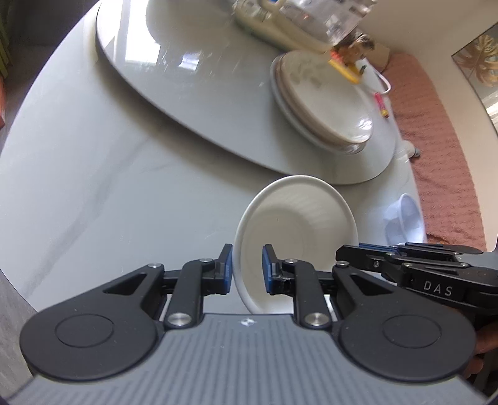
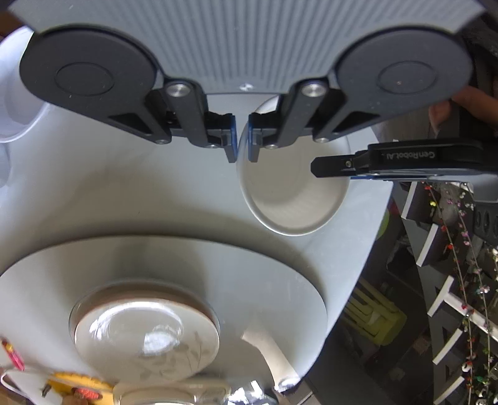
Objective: Organize plates and bowls
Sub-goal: 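Close the left tool on the bowl rim while the right tool also closes on it, then carry the held white bowl with both tools toward the white plastic bowl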
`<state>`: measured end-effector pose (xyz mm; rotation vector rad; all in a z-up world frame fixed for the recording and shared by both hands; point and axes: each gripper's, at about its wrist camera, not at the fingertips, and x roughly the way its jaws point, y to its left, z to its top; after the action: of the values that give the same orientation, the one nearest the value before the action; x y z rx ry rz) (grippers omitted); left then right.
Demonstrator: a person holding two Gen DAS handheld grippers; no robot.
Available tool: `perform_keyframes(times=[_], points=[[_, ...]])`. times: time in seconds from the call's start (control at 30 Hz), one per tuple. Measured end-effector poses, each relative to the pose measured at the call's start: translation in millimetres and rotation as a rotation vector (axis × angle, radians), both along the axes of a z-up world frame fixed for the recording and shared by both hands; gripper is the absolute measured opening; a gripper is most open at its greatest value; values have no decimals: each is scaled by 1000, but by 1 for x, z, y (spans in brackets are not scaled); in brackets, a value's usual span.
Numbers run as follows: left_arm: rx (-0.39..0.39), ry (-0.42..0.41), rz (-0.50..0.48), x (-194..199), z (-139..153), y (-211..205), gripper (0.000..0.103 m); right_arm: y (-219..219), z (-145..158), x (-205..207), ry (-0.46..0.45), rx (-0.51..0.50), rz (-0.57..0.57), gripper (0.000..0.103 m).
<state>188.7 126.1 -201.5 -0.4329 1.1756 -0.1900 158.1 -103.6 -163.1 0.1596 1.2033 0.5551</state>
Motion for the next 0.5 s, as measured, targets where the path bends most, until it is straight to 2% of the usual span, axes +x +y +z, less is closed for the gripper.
perform_keyframes(times=[0.13,0.4,0.5], points=[[-12,-31,-5,-4,22,-1,22,-5,23,-6,-44,-2,-20,10],[13,-107,-25,-11,59,-12,22,-14,53,-17,-92,-5,-80,10],[-4,-118,-34,-15,66,-14,22,-18,61,-19,-109,14,-103,10]])
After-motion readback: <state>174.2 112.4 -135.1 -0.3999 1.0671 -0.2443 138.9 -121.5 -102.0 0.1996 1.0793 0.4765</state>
